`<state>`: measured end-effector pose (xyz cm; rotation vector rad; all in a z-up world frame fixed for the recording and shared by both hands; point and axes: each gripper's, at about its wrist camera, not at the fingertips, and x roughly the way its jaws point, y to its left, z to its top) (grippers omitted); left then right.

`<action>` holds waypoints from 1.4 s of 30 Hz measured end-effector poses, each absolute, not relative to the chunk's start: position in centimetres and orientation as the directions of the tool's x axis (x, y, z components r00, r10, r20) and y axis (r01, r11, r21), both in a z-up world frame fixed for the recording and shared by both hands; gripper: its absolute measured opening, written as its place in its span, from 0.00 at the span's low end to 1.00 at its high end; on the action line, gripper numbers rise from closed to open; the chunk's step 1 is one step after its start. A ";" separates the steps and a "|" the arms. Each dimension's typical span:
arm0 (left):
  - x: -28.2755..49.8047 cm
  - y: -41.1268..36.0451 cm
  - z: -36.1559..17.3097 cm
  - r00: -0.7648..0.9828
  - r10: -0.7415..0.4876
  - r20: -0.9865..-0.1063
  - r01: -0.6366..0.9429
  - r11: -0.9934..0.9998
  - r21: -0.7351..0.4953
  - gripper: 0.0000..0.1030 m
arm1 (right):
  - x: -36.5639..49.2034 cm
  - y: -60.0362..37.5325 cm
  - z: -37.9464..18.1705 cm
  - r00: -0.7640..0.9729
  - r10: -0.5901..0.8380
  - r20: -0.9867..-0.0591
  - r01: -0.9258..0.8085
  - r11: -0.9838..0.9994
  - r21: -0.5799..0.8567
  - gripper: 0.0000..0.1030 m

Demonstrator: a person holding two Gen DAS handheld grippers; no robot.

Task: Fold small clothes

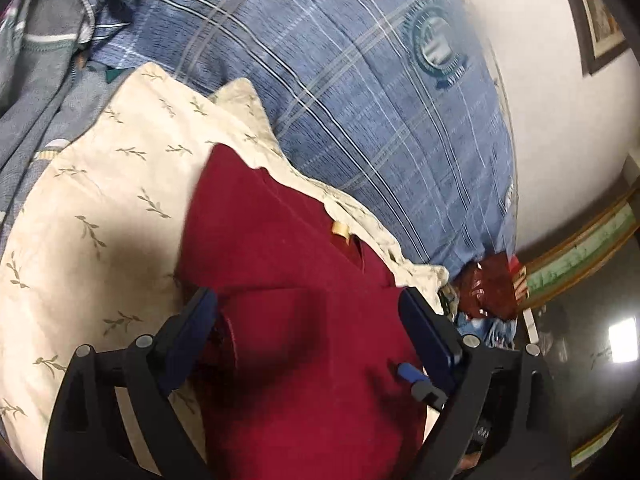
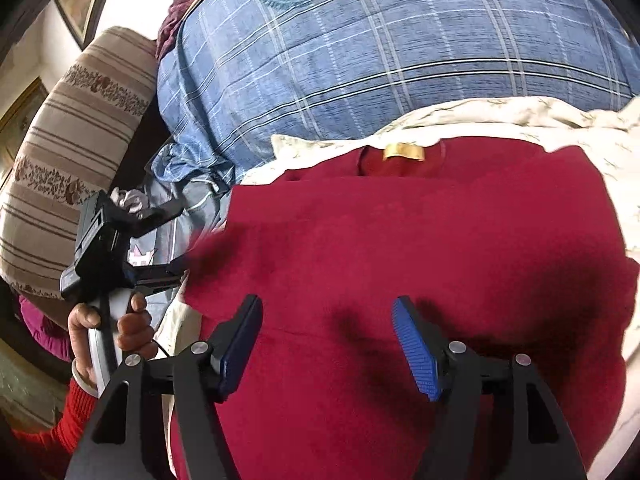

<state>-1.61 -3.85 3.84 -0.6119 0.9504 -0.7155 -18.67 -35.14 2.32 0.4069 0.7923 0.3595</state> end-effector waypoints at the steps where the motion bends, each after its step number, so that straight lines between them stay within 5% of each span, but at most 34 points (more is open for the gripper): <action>1: -1.8 -3.9 4.0 0.387 -0.777 -0.497 0.280 0.612 -0.740 0.89 | -18.9 -35.5 2.4 0.653 0.452 -0.608 -0.152 0.864 0.479 0.67; 8: -2.4 -4.6 3.6 0.379 -0.706 -0.599 0.295 0.705 -0.645 0.88 | -20.2 -38.0 3.0 0.691 0.398 -0.604 -0.109 0.883 0.457 0.68; 10: -2.6 -5.2 3.5 0.386 -0.677 -0.627 0.319 0.735 -0.598 0.73 | -20.6 -39.0 3.3 0.718 0.353 -0.600 -0.082 0.899 0.430 0.68; 12: -2.7 -6.0 3.5 0.387 -0.647 -0.657 0.342 0.763 -0.549 0.35 | -20.9 -40.7 3.5 0.757 0.242 -0.607 -0.003 0.930 0.368 0.68; 14: -2.7 -6.5 3.6 0.406 -0.612 -0.679 0.360 0.790 -0.497 0.19 | -20.7 -42.5 3.4 0.771 0.165 -0.615 0.072 0.937 0.341 0.68; 18: -2.5 -7.7 5.3 0.426 -0.622 -0.657 0.397 0.781 -0.482 0.08 | -19.0 -46.8 2.8 0.766 0.082 -0.638 0.206 0.909 0.363 0.70; 23: -1.8 -10.0 8.9 0.447 -0.668 -0.594 0.475 0.741 -0.475 0.08 | -14.9 -48.8 1.3 0.705 0.152 -0.693 0.183 0.904 0.385 0.66; 24: -1.6 -10.4 9.6 0.452 -0.677 -0.580 0.491 0.732 -0.472 0.08 | -14.1 -48.9 1.3 0.705 0.167 -0.689 0.155 0.912 0.379 0.51; 25: -1.5 -10.7 9.9 0.453 -0.683 -0.572 0.497 0.727 -0.474 0.08 | -13.7 -48.7 1.4 0.700 0.170 -0.694 0.138 0.921 0.364 0.17; 26: -1.3 -10.9 10.0 0.455 -0.686 -0.569 0.498 0.725 -0.476 0.08 | -13.2 -48.5 1.4 0.692 0.174 -0.701 0.122 0.929 0.350 0.09; 36: 2.4 -9.2 1.6 0.384 -0.576 -0.722 0.301 0.817 -0.491 0.11 | -15.3 -49.8 0.1 0.688 -0.004 -0.726 0.243 0.943 0.226 0.06; 42: 0.5 -9.2 3.1 0.467 -0.492 -0.735 0.326 0.868 -0.375 0.24 | -17.6 -48.6 3.2 0.761 0.033 -0.648 0.204 0.936 0.287 0.22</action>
